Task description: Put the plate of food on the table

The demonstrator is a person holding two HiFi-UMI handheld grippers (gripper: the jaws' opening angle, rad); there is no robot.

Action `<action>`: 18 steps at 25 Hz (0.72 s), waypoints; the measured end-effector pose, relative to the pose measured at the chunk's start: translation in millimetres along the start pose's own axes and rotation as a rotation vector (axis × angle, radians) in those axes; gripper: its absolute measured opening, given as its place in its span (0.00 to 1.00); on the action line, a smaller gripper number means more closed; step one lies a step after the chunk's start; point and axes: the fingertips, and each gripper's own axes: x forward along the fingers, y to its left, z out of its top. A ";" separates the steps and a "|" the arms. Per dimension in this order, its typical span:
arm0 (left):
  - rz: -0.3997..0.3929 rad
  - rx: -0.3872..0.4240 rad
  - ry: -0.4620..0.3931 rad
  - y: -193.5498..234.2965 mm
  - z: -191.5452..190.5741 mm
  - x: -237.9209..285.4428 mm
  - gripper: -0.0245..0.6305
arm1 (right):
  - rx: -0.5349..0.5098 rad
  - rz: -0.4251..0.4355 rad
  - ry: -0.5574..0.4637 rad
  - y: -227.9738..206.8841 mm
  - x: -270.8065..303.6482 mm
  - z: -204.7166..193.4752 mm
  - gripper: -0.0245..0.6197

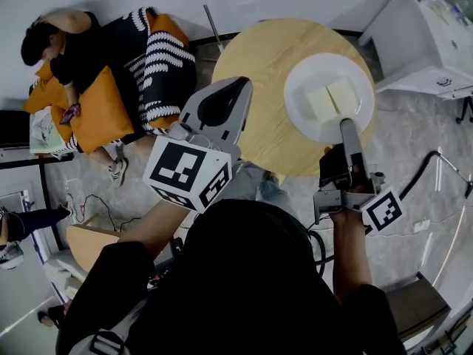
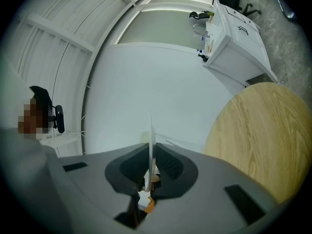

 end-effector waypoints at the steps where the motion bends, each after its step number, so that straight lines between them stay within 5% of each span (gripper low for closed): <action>1: -0.001 -0.001 -0.001 4.6 1.0 -0.3 0.05 | -0.002 -0.004 0.002 0.5 3.0 -2.1 0.09; 18: -0.015 -0.018 -0.028 95.2 3.6 6.3 0.05 | -0.028 -0.059 0.010 4.1 60.9 -44.1 0.09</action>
